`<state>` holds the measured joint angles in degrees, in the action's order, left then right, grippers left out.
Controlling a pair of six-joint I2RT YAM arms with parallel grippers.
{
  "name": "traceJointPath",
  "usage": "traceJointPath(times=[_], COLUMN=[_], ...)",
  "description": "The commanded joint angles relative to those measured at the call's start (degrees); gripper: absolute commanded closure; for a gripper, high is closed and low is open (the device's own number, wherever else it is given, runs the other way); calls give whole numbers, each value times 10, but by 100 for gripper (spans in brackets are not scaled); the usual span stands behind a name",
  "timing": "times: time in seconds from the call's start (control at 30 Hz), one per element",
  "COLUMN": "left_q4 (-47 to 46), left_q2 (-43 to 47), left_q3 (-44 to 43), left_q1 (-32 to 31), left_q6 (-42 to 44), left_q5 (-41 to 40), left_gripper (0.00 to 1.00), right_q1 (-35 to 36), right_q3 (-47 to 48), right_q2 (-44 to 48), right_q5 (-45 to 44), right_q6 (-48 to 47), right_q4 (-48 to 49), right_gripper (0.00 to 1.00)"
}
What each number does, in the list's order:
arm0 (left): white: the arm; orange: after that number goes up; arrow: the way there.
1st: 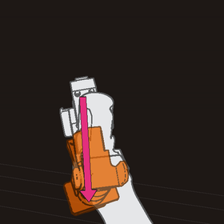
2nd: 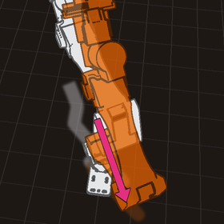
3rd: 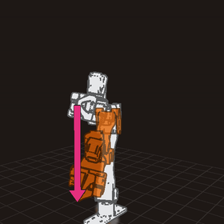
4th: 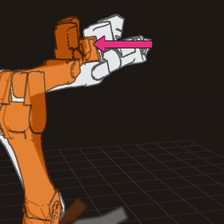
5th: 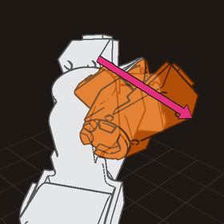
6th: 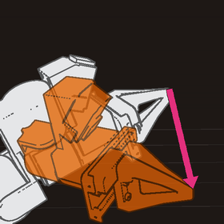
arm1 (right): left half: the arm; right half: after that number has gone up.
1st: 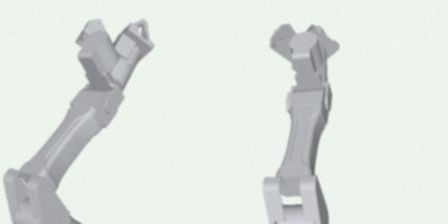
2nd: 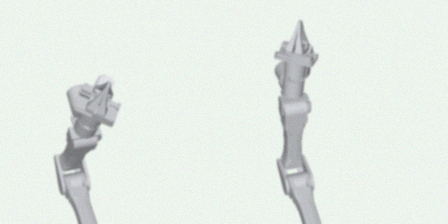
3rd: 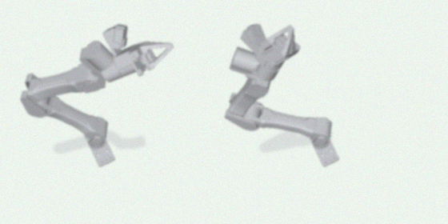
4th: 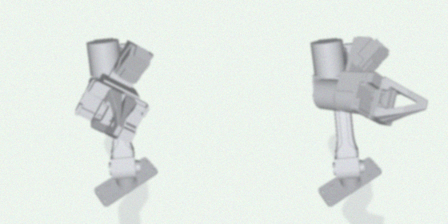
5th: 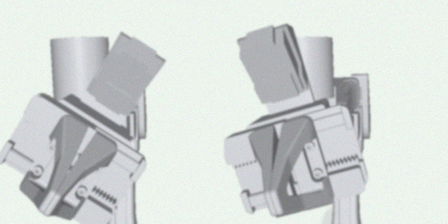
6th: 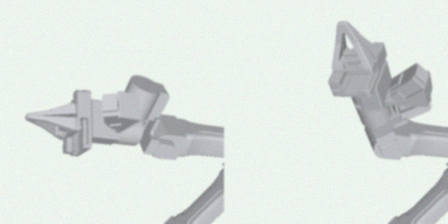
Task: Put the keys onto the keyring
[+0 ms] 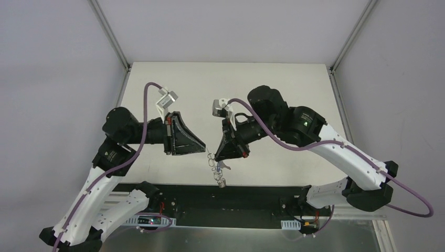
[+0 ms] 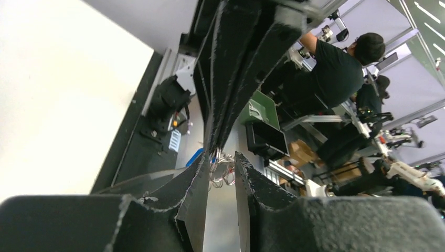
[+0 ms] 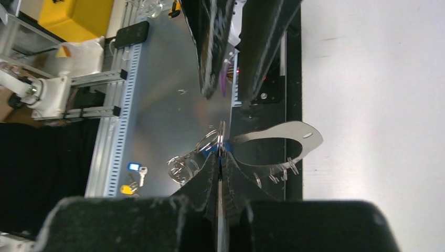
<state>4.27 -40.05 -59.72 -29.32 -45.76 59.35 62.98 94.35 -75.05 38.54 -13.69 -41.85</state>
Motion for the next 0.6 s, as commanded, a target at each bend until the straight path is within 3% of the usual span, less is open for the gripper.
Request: traceJointPath(times=[0.0, 0.57], left_q4=[36, 38], left_q2=[-15, -42], left_q3=[17, 36], left_q1=[-5, -5], left_q6=[-8, 27], left_q5=[45, 75], left_gripper=[77, 74], right_q1=[-31, -63], right_q3=[28, 16], right_q2=[-21, -69], right_q5=[86, 169], right_q6=[50, 122], right_q4=[-37, 13], right_gripper=[100, 100])
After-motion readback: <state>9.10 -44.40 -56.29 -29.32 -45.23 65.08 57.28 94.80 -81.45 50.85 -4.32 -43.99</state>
